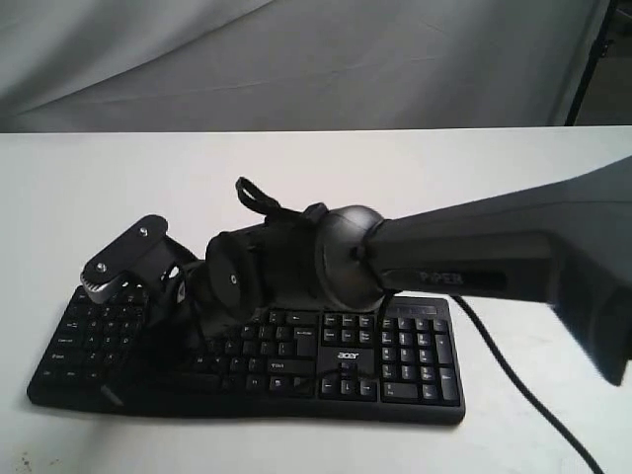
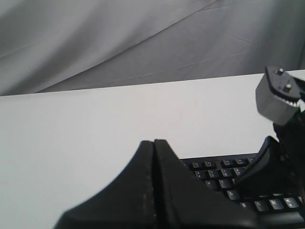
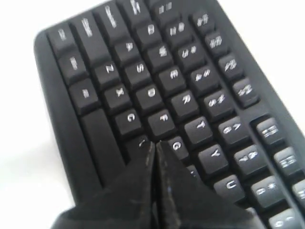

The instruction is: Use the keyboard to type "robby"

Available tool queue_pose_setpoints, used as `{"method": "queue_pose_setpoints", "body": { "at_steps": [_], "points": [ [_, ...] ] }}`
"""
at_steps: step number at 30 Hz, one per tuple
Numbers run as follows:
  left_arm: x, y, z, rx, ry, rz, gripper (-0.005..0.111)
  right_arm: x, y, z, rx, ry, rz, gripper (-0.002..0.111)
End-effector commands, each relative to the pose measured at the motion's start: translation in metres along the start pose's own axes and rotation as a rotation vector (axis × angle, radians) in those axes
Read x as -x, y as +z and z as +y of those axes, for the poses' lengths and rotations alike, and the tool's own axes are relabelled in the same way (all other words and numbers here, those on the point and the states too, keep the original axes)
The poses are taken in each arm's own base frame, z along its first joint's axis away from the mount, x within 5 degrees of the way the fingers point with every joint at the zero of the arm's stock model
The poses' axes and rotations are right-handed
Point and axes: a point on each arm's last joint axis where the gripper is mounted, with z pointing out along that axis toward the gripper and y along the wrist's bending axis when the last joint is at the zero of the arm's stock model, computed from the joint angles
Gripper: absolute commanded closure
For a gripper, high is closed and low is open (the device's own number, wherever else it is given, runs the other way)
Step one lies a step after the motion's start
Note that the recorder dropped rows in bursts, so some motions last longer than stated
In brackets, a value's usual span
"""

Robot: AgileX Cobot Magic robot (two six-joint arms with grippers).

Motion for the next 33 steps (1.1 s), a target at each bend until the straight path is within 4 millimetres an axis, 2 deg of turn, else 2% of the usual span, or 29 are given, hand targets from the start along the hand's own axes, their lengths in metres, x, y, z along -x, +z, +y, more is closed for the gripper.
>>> {"method": "queue_pose_setpoints", "body": {
  "at_steps": [1,3,6,14,29,33],
  "points": [
    [-0.001,0.000,0.000,-0.005,0.003,-0.007,0.107,0.016,-0.026,-0.010,-0.031,-0.026,-0.051,0.108],
    [-0.001,0.000,0.000,-0.005,0.003,-0.007,0.107,0.019,-0.028,-0.017,-0.034,-0.015,-0.047,0.108],
    [-0.001,0.000,0.000,-0.005,0.003,-0.007,0.107,0.021,-0.018,-0.025,-0.041,-0.013,-0.040,0.108],
    [-0.001,0.000,0.000,-0.005,0.003,-0.007,0.107,0.006,0.009,-0.031,-0.039,0.016,0.002,0.108],
    [-0.001,0.000,0.000,-0.005,0.003,-0.007,0.107,0.008,0.010,-0.033,-0.054,0.016,-0.026,0.108],
    [-0.001,0.000,0.000,-0.005,0.003,-0.007,0.107,0.003,0.017,-0.033,-0.056,0.020,-0.018,0.108]
  ]
}}
